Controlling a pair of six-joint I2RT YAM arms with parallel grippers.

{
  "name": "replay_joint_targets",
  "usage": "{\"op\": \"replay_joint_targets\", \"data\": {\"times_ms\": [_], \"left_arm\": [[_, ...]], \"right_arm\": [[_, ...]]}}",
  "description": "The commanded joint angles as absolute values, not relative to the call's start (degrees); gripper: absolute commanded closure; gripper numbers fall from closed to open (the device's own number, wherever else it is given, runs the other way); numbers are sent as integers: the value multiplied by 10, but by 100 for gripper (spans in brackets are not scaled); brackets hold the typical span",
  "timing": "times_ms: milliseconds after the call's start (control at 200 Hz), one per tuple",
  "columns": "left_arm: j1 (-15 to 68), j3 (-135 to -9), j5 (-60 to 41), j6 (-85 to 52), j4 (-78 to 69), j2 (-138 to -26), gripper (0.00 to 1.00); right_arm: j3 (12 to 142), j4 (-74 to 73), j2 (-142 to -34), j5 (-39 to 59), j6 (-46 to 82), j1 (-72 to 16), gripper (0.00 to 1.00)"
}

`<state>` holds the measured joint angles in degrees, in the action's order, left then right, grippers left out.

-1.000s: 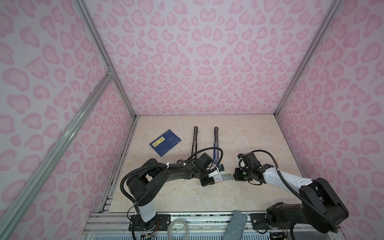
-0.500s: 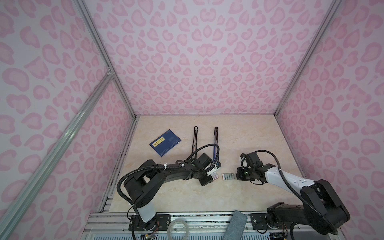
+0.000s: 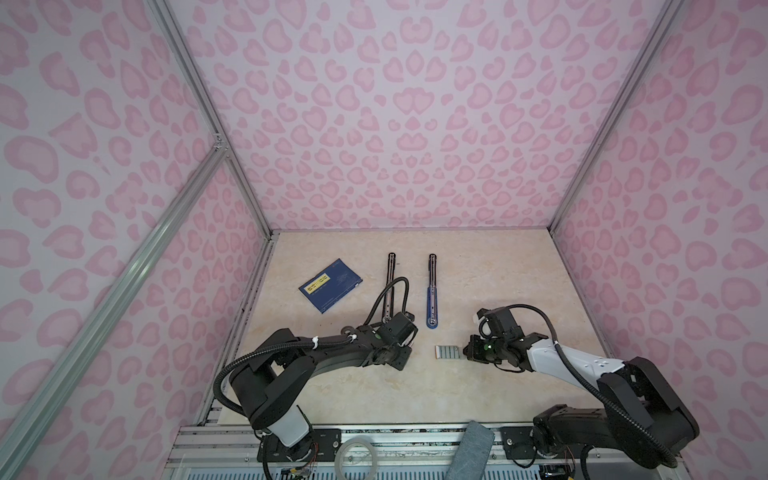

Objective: Load the staples into the stapler
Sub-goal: 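Draw both grippers apart, leaving the staple tray and empty sleeve on the table, then move the left gripper down over the staple tray while the right gripper withdraws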

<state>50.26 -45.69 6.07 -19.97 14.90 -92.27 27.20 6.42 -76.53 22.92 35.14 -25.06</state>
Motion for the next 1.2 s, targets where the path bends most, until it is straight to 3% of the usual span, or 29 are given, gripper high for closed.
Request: {"op": "replay_joint_targets", "data": {"times_ms": [0,265,400,1040,1195], "left_arm": [[500,-443,115,-294,216,-915,50],[482,-423,132,-416,229,-883,47],[478,-420,152,-429,246,-860,42],[467,-456,170,-458,304,-812,38],[466,-479,146,-449,314,-813,38]], "right_arm": [[270,0,-778,237,407,-273,100],[298,-45,-822,218,444,-326,100],[319,-50,-843,229,441,-337,100],[390,-37,-947,316,396,-370,100],[381,-32,-938,321,390,-376,85]]}}
